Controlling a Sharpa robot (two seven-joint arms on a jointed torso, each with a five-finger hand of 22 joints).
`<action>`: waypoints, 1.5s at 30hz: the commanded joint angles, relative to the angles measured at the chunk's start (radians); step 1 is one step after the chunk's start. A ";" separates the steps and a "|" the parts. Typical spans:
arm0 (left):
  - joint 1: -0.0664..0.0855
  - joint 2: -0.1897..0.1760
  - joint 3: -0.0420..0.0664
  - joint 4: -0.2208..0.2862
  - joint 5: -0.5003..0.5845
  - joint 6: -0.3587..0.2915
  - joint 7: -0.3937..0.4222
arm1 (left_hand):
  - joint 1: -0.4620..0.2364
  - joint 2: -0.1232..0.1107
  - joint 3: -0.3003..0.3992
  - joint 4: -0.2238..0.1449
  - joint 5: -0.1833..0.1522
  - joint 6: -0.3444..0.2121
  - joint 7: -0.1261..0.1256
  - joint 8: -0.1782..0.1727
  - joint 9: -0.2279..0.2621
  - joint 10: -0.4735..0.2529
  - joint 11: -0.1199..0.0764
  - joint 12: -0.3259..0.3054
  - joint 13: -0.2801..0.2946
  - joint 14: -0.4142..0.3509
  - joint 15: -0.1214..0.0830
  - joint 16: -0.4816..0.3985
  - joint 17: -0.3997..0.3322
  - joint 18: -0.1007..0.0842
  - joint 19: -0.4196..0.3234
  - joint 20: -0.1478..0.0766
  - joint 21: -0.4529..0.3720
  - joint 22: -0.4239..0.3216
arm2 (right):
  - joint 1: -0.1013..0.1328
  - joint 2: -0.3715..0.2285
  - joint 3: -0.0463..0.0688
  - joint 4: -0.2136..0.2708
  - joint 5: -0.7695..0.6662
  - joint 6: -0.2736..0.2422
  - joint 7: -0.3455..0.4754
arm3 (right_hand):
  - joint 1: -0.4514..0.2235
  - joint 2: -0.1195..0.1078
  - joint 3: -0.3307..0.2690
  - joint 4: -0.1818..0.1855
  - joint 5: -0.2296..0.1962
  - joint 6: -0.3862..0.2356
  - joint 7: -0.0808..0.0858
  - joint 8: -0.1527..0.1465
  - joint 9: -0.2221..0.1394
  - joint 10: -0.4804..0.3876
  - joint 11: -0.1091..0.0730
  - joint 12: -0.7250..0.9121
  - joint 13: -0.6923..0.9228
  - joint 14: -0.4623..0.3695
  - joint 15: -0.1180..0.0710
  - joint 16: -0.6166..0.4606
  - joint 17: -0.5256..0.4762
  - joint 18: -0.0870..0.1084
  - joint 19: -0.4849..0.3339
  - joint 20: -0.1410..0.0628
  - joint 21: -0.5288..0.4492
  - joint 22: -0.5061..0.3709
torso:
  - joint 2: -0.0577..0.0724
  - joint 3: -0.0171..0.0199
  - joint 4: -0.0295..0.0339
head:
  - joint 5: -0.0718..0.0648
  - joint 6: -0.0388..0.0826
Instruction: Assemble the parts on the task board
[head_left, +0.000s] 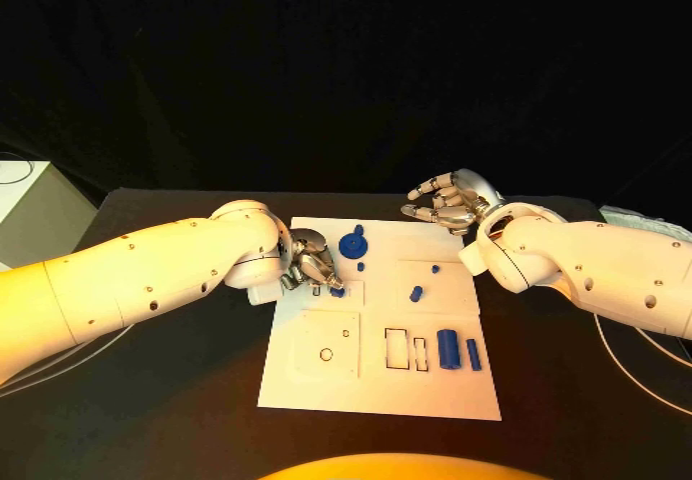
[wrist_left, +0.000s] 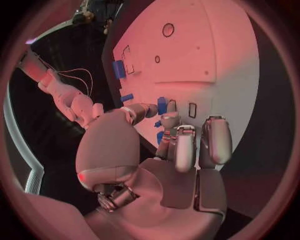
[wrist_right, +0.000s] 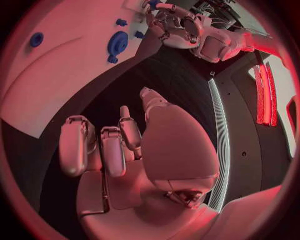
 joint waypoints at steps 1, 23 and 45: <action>0.000 -0.005 0.001 0.011 0.011 -0.059 0.013 | -0.015 -0.004 0.202 -0.212 0.022 0.035 -0.023 0.006 0.175 0.016 -0.004 0.011 0.017 0.095 -0.008 0.007 0.236 -0.008 0.010 -0.002 0.007 0.008 | -0.001 -0.002 0.000 0.002 -0.005 0.016 0.004 | -0.005 0.004 -0.004 0.000 0.005 -0.008 0.000 0.003 0.001 -0.004 -0.002 -0.003 0.007 0.066 0.004 -0.005 0.132 0.008 -0.001 0.008 -0.003 0.082 | -0.001 0.0003 0.0000 | 0.001 0.000; -0.001 -0.025 -0.013 0.047 -0.111 -0.136 0.014 | -0.041 -0.018 0.178 -0.212 0.046 0.070 -0.049 0.036 0.208 0.096 -0.027 0.077 0.114 0.101 -0.026 0.018 0.256 -0.019 0.048 -0.018 0.028 0.060 | -0.001 -0.011 0.000 0.003 -0.005 0.015 0.005 | -0.005 0.005 -0.003 0.000 0.006 -0.009 0.000 0.003 0.001 -0.004 -0.002 -0.003 0.006 0.066 0.004 -0.006 0.132 0.008 -0.002 0.008 -0.004 0.082 | 0.000 -0.0013 0.0005 | 0.002 -0.008; -0.014 -0.017 -0.039 0.053 -0.170 -0.182 0.015 | -0.044 -0.015 0.169 -0.208 0.041 0.074 -0.053 0.039 0.213 0.107 -0.031 0.084 0.125 0.102 -0.030 0.019 0.257 -0.021 0.054 -0.021 0.031 0.067 | -0.002 -0.013 0.000 0.003 -0.005 0.020 0.004 | -0.007 0.007 -0.003 0.000 0.009 -0.010 0.000 0.004 0.001 -0.003 -0.002 -0.003 0.006 0.066 0.004 -0.005 0.134 0.008 -0.001 0.007 -0.004 0.082 | 0.002 -0.0017 0.0000 | -0.002 -0.010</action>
